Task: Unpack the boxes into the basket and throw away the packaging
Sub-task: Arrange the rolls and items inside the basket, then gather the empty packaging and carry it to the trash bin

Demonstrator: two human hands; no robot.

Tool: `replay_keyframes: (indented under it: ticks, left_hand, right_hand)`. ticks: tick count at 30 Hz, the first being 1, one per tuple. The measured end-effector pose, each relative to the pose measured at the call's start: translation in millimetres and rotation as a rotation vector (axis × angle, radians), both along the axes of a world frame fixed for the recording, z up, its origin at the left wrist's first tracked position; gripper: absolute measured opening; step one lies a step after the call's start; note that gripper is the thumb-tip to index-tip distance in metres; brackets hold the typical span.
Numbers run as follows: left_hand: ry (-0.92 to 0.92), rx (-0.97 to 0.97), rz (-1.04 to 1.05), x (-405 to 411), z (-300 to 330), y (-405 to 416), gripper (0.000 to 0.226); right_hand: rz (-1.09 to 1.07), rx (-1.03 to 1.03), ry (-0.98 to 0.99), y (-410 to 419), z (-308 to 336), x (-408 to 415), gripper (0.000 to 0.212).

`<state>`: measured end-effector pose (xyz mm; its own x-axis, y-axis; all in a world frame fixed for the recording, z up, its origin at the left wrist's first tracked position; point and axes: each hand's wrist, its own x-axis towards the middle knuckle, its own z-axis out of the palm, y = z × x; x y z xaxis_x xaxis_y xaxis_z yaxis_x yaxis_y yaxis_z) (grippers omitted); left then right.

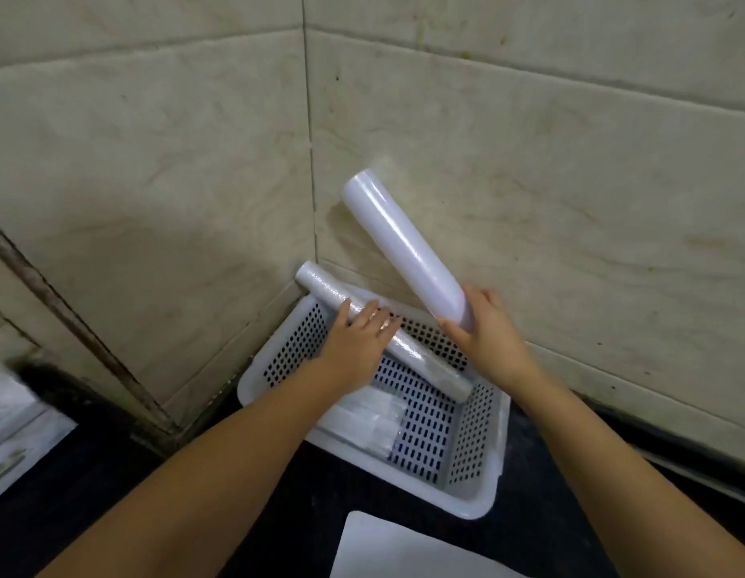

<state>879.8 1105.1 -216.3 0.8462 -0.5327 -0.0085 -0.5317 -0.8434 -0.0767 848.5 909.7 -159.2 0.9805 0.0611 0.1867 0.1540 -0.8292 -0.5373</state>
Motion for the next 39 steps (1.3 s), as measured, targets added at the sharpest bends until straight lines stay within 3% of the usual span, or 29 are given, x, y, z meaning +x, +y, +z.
replay_keyframes:
  ticks: [4, 12, 16, 20, 23, 26, 28, 31, 34, 37, 39]
  left_hand:
    - [-0.032, 0.032, 0.068, -24, -3, 8, 0.063]
    - [0.052, 0.087, 0.101, -52, 1, 22, 0.065]
    - [0.061, 0.117, 0.1, -52, 1, 23, 0.07]
    - [0.146, 0.129, 0.092, -53, 11, 24, 0.07]
    - [0.198, -0.021, 0.029, -64, 32, 29, 0.065]
    - [0.147, -0.314, -0.108, -106, 50, 35, 0.05]
    - [0.287, -0.414, -0.171, -147, 57, 35, 0.039]
    - [0.492, -0.303, -0.228, -211, 46, 30, 0.04]
    - [0.603, -0.105, -0.23, -253, 25, 23, 0.067]
    - [0.591, 0.065, -0.229, -276, 4, 16, 0.088]
    - [0.536, 0.095, -0.213, -285, -7, 14, 0.086]
  right_hand:
    - [0.055, -0.042, 0.044, 9, -20, 10, 0.049]
    - [0.068, -0.009, -0.028, 39, -74, 11, 0.058]
    - [0.006, -0.264, -0.045, 37, -79, 11, 0.051]
    - [0.021, -0.31, 0.121, 34, -58, 5, 0.054]
    - [0.037, -0.228, 0.134, 25, -26, -15, 0.053]
    - [0.081, 0.012, 0.116, 1, 3, -63, 0.033]
    - [0.114, 0.076, 0.238, -23, 14, -103, 0.024]
    - [0.145, 0.138, 0.547, -54, 1, -159, 0.027]
    - [0.146, -0.12, 0.69, -63, -34, -192, 0.023]
    - [0.076, -0.244, 0.722, -46, -64, -212, 0.065]
    - [0.027, -0.317, 0.685, -29, -76, -217, 0.074]
